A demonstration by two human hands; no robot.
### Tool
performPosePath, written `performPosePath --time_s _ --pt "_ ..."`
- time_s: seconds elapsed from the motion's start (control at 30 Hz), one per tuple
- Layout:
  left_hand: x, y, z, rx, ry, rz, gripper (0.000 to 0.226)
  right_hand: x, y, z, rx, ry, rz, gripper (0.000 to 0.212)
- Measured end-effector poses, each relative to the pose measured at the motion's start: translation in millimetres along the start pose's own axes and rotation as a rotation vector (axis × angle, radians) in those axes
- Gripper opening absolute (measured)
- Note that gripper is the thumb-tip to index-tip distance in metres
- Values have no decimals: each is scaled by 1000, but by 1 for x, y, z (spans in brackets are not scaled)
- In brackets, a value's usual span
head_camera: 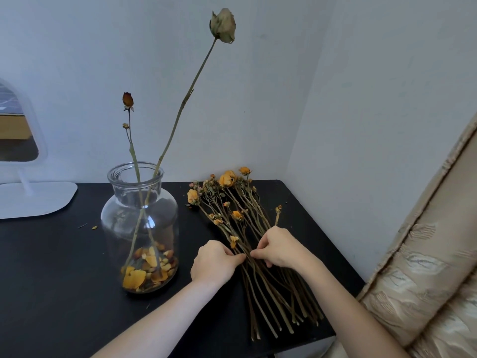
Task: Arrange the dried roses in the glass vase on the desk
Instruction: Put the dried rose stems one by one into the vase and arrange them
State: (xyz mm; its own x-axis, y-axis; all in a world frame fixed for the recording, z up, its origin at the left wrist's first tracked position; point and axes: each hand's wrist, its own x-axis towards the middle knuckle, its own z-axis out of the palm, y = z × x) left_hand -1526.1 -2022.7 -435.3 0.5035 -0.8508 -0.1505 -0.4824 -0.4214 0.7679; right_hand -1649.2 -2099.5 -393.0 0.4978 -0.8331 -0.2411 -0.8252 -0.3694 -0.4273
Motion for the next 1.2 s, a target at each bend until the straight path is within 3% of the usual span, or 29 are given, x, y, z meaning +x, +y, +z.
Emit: performPosePath --time_s 0.6,0.8,1.0,1.2 --pt "4 -3 -6 -152 74 -26 26 -1 -1 -15 327 246 -102 20" --pt "19 2 -5 -327 169 -166 45 -1 1 -19 438 284 -95 20" --pt "34 9 -3 -372 158 -202 13 -3 5 -20 442 275 -104 19" --pt "36 15 -9 -402 204 -209 18 -3 12 -23 476 282 -107 18"
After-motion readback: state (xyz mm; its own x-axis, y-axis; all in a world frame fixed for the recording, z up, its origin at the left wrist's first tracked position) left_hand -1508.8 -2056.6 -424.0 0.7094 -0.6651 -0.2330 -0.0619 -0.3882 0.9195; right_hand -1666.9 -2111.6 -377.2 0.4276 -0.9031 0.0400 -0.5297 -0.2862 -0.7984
